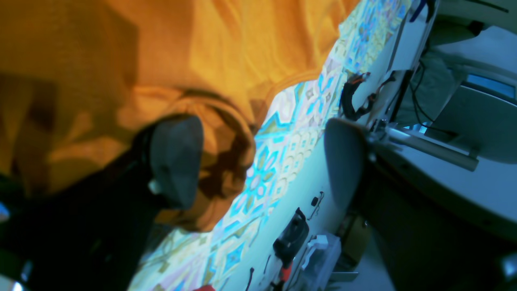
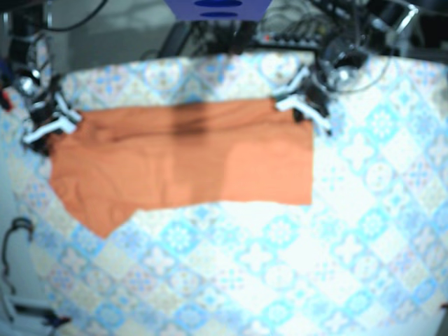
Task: Fold the T-shirt properly
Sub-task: 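Move both grippers back to the shirt's folded edge and regrasp it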
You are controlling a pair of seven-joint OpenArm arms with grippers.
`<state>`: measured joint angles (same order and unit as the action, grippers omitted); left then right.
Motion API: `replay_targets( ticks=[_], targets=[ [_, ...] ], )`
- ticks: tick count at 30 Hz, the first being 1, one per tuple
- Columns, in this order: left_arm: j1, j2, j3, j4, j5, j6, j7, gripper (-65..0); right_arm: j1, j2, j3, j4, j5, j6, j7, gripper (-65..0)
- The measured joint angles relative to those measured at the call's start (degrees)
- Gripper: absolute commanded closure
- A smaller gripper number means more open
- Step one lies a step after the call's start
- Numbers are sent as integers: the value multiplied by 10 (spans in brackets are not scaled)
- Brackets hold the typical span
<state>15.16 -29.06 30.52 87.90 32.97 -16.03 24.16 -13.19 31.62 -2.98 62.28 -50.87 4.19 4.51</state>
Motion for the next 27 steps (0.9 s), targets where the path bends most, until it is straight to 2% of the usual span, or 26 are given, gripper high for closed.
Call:
replay_targets(
  ticks=[17,20,23,27],
  targets=[
    [40,-3,-6,2,14,8,-22,0,-22,1,0,4,4,-14,6,-468],
    [39,-13,-7,3,-32,6,-28,0,-31,2,1,8,4,-16,5,-468],
    [40,-37,-7,20,-95,-18,-28,0,-40,1,2,17,3,-16,1,-468],
    [45,-60,-6,29,-138,-31,-32,0,-53,3,4,30,3,-12,1,-468]
  ],
)
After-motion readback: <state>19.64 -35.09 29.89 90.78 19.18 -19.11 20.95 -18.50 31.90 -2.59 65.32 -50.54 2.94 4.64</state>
